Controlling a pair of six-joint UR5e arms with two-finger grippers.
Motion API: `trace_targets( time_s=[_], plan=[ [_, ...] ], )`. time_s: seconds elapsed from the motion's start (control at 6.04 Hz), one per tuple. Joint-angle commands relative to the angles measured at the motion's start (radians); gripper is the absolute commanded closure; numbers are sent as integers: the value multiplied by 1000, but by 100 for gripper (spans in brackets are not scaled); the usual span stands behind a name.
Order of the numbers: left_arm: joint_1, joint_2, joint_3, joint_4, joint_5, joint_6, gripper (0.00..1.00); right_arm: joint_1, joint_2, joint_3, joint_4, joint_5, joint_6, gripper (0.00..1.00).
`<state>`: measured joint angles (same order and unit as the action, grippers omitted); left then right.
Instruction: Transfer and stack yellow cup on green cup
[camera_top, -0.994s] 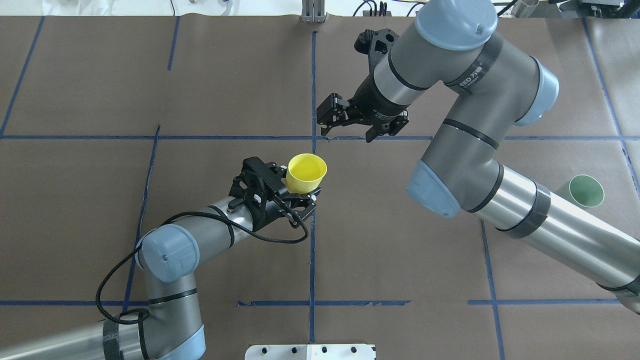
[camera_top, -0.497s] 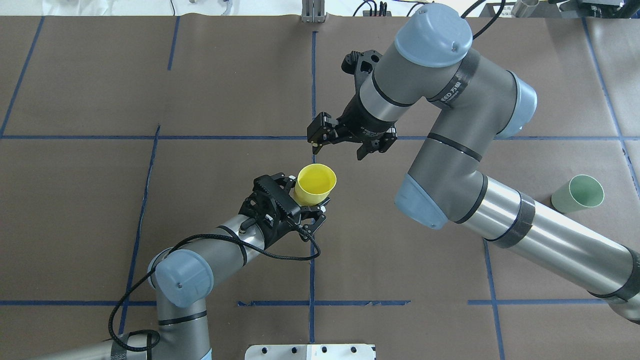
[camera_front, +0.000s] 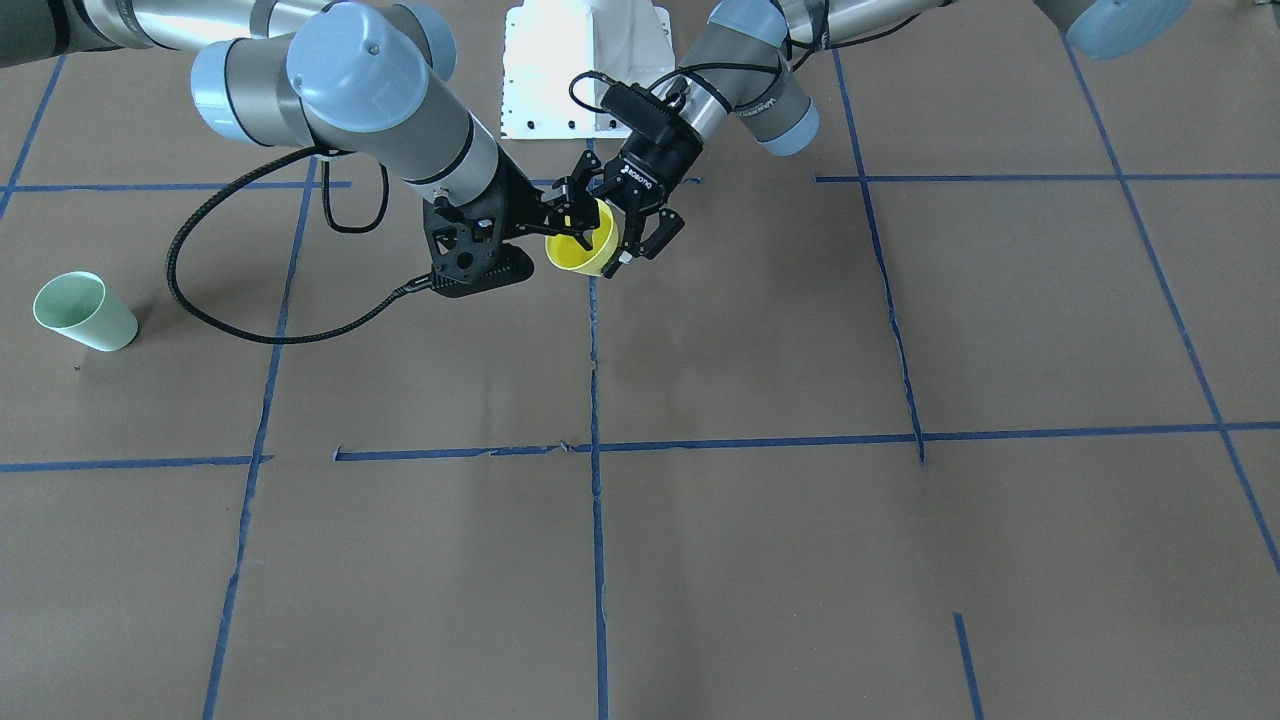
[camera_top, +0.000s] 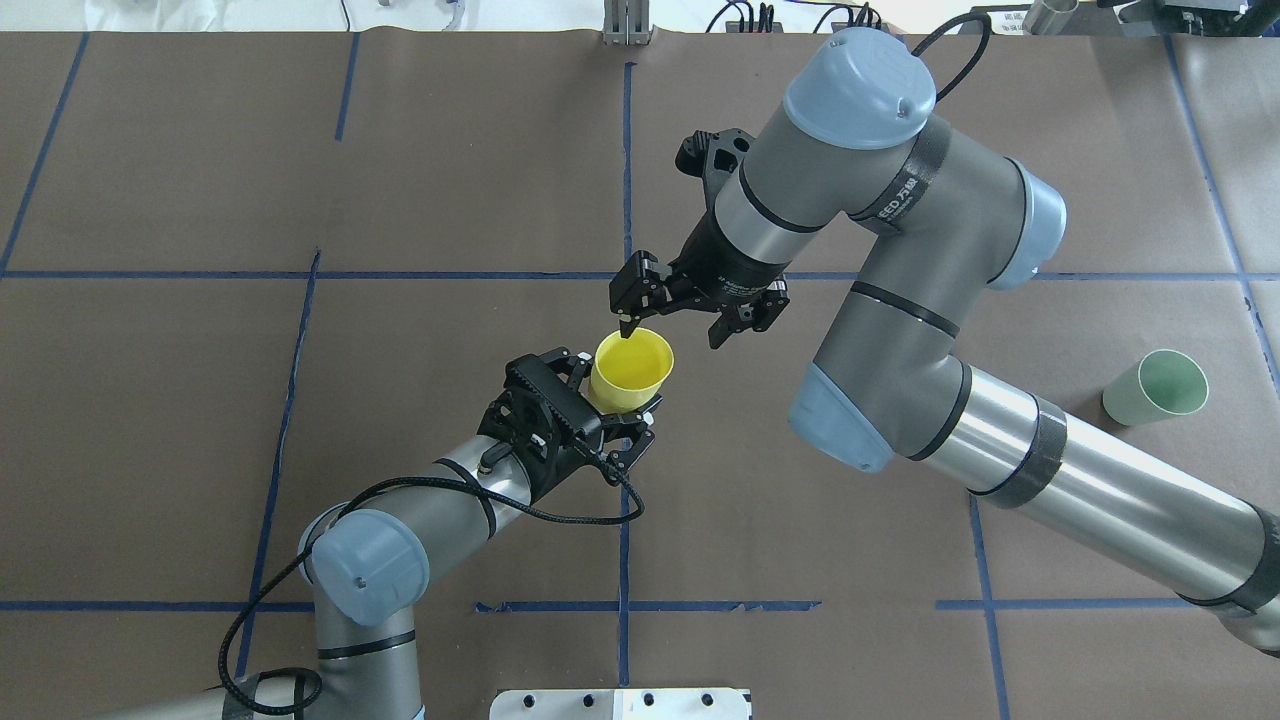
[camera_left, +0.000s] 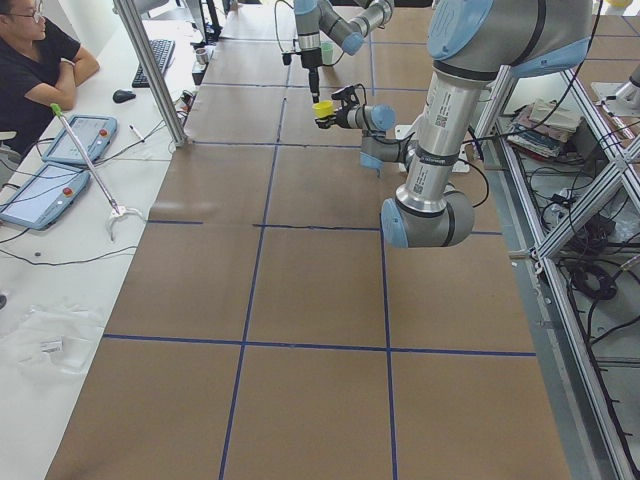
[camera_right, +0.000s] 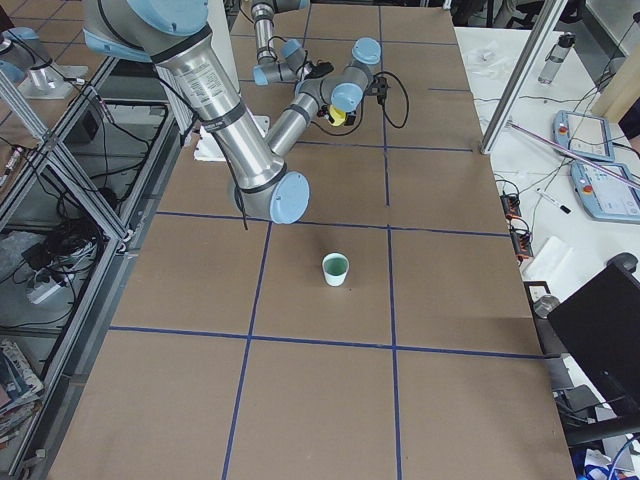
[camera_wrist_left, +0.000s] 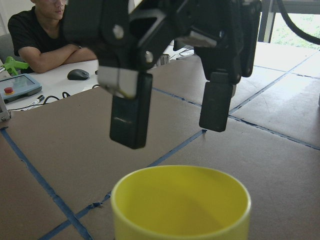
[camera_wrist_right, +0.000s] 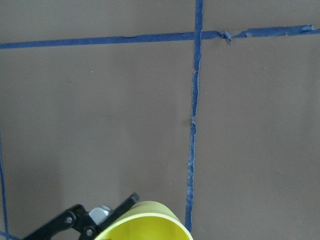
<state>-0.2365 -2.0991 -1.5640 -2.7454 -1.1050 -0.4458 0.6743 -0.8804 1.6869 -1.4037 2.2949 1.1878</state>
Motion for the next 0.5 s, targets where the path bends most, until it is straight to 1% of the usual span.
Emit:
trace_targets(
  time_s=[0.0,0.17,0.33],
  plan=[
    [0,-2,-4,0,0,-1,78,-18,-2,-1,0,1,-4,2],
    [0,-7,-5,-2,0,-1,77,-21,-5,-1,2,1,-5,11],
    [0,-7,-7,-2,0,-1,71,-22,-6,-1,2,1,-7,26]
  ],
)
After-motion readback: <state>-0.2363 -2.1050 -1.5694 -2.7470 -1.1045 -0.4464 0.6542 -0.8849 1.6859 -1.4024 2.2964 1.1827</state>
